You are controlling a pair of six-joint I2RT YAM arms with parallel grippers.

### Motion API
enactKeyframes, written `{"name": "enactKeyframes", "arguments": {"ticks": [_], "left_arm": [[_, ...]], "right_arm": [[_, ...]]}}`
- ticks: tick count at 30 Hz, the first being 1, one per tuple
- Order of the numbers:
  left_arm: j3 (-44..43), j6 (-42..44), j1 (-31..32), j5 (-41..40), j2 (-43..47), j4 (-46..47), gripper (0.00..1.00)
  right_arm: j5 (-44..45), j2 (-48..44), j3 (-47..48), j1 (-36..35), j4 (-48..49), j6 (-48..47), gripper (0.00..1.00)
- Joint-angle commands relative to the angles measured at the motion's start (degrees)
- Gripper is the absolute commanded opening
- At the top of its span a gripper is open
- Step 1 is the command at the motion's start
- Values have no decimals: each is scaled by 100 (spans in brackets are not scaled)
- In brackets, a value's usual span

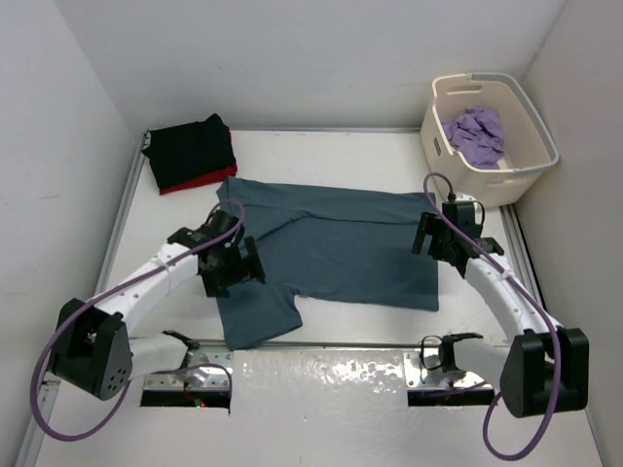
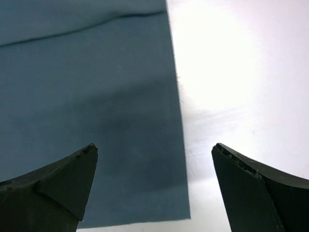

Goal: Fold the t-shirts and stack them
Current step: Grap the side of the flattened tshirt closest away from the robot with both arms

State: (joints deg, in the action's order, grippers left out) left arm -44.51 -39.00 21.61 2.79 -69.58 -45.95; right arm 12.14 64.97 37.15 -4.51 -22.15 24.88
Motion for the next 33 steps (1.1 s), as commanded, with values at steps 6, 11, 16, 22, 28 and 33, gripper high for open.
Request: {"name": "enactKeyframes", "arguments": {"ticks": [6, 11, 16, 22, 28, 33], "left_arm": [[812, -494, 669, 741, 366, -1258, 92], [847, -836, 1020, 389, 147, -1153, 82], [997, -1039, 1337, 22, -318, -934, 71], [1076, -969, 1434, -172, -969, -467, 57], [1234, -934, 1513, -217, -1373, -19, 52], [1077, -741, 1513, -217, -1699, -1, 23]], "right_arm": [[176, -90, 3, 47, -395, 43, 99], [8, 112, -23, 56, -360, 43, 99], [25, 130, -58, 82, -307, 43, 99], [43, 104, -120, 109, -342, 43, 99], [209, 42, -172, 152, -413, 52, 99], [289, -81, -243, 179, -544, 104, 99]]}}
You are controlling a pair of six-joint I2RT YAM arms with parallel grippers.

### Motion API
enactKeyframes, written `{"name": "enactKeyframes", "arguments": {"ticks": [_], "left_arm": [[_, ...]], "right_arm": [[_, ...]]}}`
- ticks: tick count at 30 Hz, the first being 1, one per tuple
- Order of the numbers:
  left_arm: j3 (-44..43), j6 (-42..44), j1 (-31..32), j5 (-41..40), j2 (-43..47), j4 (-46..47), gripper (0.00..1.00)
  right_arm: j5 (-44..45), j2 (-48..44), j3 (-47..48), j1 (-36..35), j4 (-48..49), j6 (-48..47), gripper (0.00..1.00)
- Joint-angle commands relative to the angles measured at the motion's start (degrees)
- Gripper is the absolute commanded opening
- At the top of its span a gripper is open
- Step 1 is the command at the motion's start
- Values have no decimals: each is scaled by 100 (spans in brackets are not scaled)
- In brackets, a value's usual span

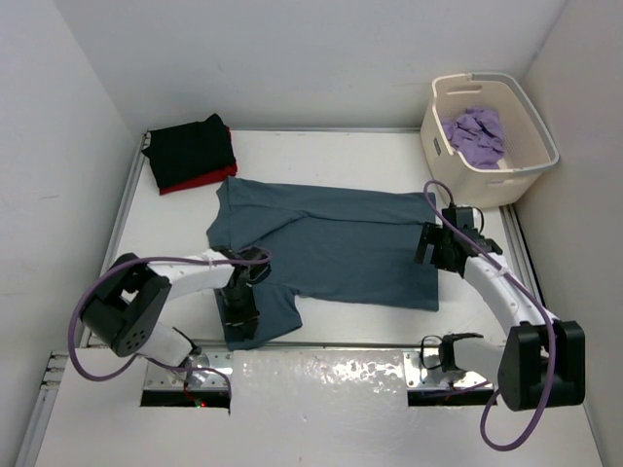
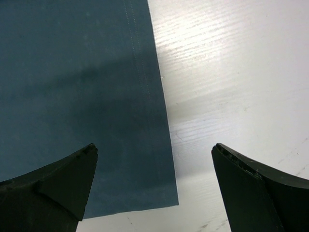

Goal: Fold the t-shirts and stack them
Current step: Grap the side of the flattened tshirt closest away from the robot with both arms

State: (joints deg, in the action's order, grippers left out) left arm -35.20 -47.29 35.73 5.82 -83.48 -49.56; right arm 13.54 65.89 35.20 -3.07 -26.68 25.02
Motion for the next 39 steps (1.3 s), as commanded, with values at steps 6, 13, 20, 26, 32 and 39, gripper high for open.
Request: {"name": "enactKeyframes", "arguments": {"ticks": [6, 13, 20, 26, 32, 39], "left_arm": [[-408, 272, 101, -794, -248, -36, 0], [-908, 448, 101, -1346, -142, -369, 0], [-1402, 685, 101, -1418, 69, -528, 0], [-1454, 879, 101, -1277, -28, -528, 0], [-1674, 1028, 93, -1198, -81, -563, 0], [-1876, 1143, 93, -1083, -80, -590, 0]], "right_arm": [[368, -532, -241, 52, -654, 267, 99], [36, -806, -417, 70, -1208, 364, 98], [-669, -797, -882, 70, -1147, 688, 89], [-730, -700, -1208, 70, -690, 908, 78], [-704, -507, -1349, 70, -330, 1023, 55], [-660, -498, -1543, 70, -22, 1084, 26]]}}
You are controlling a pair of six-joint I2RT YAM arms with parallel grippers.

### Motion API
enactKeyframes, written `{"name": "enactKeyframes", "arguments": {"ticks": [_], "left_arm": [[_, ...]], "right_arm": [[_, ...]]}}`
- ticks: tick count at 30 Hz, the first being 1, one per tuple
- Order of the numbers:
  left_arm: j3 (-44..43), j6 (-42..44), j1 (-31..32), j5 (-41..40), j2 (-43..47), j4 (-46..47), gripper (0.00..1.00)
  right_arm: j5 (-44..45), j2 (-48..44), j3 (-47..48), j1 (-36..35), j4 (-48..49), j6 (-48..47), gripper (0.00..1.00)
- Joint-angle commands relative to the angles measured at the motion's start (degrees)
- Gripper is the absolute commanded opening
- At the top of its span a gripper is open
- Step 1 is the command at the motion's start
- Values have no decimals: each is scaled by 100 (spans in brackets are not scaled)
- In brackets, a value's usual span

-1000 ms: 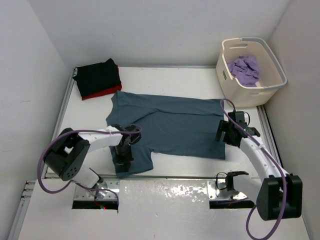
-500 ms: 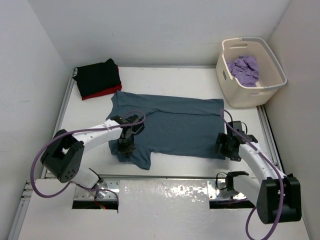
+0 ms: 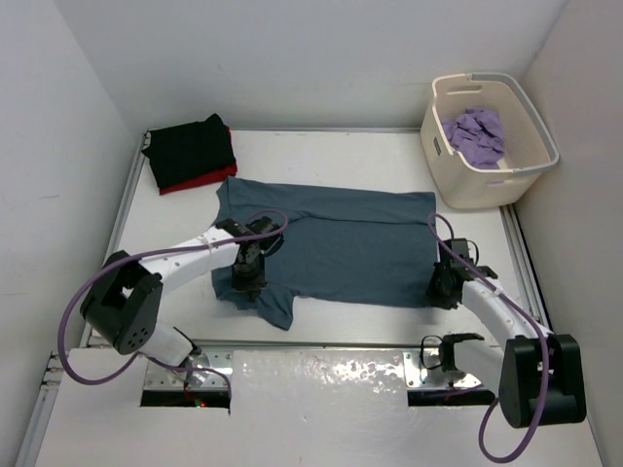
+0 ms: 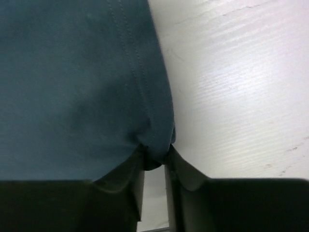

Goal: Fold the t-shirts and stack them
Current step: Grap the side of the flattened tshirt closest away from the robot with both arms, then fold the other side of the tshirt into a rectangle

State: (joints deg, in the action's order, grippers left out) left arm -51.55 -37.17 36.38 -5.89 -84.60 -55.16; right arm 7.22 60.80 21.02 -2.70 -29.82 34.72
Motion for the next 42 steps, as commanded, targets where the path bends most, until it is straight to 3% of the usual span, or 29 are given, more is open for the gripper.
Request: {"name": "enactKeyframes", "arguments": {"ticks": [1, 3, 18, 24, 34, 42], "left_arm": [[-268, 166, 36, 149, 31, -56, 0], [-329, 175, 27, 202, 40, -83, 0], [-1594, 675, -895, 36, -118, 13, 0], [-2271, 851, -1185, -88, -575, 216, 0], [-3299, 983, -1441, -992, -1138, 40, 0], [-3581, 1036, -1537, -1388, -1234, 953, 0]], "right_arm": [[-98, -23, -98, 33, 267, 123, 19], [-151, -155, 7, 33, 223, 105, 0], [130, 433, 1588, 33, 100, -352, 0], [297, 863, 2107, 68, 249, -413, 0], [622, 1408, 2723, 252, 573, -466, 0], [561, 1953, 3171, 252, 706, -448, 0]]}}
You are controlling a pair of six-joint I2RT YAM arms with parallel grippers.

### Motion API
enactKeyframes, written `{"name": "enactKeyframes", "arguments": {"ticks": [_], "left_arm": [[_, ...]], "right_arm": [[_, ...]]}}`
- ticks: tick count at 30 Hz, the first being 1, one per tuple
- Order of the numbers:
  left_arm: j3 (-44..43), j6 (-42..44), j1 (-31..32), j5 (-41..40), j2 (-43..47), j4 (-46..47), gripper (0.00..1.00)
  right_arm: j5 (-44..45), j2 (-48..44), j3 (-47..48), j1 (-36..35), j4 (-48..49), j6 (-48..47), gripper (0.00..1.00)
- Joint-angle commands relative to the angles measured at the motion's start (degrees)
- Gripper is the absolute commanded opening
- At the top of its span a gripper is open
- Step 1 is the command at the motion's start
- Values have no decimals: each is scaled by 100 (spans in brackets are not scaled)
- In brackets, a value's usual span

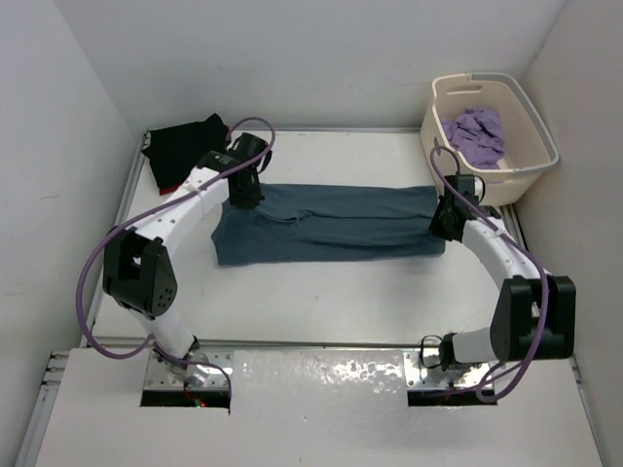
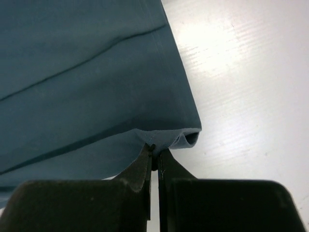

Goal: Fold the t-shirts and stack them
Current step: Fold the other side of the tshirt into a rectangle

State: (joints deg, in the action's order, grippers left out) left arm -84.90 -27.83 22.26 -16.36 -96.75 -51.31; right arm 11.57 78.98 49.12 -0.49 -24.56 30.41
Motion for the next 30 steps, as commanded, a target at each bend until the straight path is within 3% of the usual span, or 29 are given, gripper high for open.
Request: {"name": "enactKeyframes", "arguments": {"ticks": [1, 19, 22, 23, 24, 26, 27, 28, 30], "left_arm": [[-246, 120, -143, -333, -37, 796, 0], [-1010, 471, -556, -500, -1196, 1475, 0], [-1300, 603, -644, -325, -1678, 1484, 0], [-1388, 630, -661, -272, -1811, 1483, 1], [-1624, 665, -679, -245, -1952, 1449, 11], [-1914, 586, -758, -341, -2337, 1361, 49], [-2220, 569, -793, -315, -2453, 1300, 53], [-2371, 525, -881, -219, -2593, 1264, 63], [-2627, 490, -934, -183, -2630, 1342, 69]], "right_arm": [[117, 240, 405, 32, 188, -18, 0], [258, 1681, 1537, 216, 338, -27, 3], [258, 2077, 1880, 216, 294, -36, 10], [284, 2234, 1951, 225, 294, -36, 18], [293, 2297, 2013, 225, 311, -18, 37], [293, 2394, 2232, 225, 328, -61, 50], [293, 2420, 2294, 216, 355, -97, 62], [267, 2412, 2451, 225, 346, -123, 67], [135, 2289, 2523, 208, 364, -246, 71]]}}
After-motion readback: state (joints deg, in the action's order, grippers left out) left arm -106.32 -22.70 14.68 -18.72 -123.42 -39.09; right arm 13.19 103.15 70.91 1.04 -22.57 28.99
